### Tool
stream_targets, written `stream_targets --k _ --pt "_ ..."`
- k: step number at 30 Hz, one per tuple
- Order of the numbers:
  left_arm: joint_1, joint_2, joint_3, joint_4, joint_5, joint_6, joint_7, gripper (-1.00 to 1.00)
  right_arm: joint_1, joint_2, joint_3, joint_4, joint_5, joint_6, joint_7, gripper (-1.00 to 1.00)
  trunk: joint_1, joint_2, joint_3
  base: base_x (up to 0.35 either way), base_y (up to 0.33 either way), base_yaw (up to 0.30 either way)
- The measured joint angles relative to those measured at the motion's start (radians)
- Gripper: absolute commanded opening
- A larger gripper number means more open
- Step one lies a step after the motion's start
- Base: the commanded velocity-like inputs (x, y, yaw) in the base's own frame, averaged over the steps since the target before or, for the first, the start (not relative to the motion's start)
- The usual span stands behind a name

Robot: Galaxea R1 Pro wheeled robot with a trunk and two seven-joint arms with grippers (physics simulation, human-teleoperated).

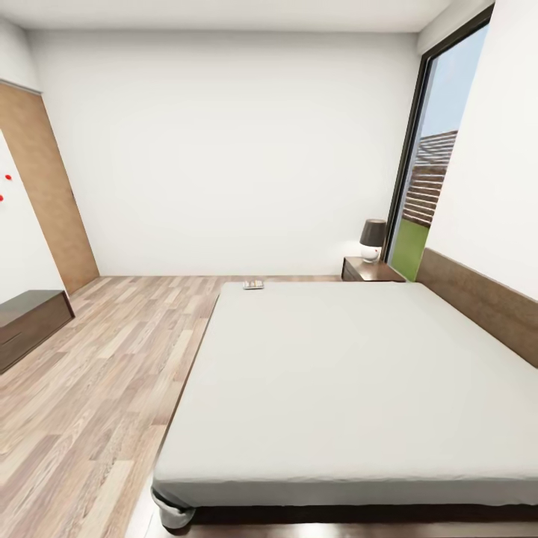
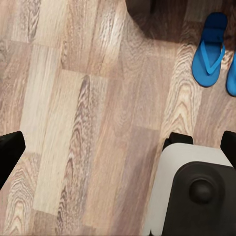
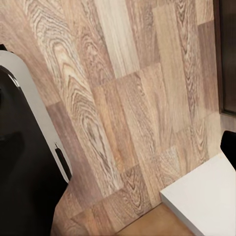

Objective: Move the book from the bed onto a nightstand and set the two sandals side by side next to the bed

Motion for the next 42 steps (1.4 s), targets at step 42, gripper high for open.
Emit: stream_targets --k 42 --pt "0.0 0.001 -0.001 -0.001 0.001 -0.004 0.005 1.0 0.0 0.028 -0.005 -0.008 0.0 -0.002 0.036 1.0 -0.131 0.238 0.107 0.0 0.0 0.0"
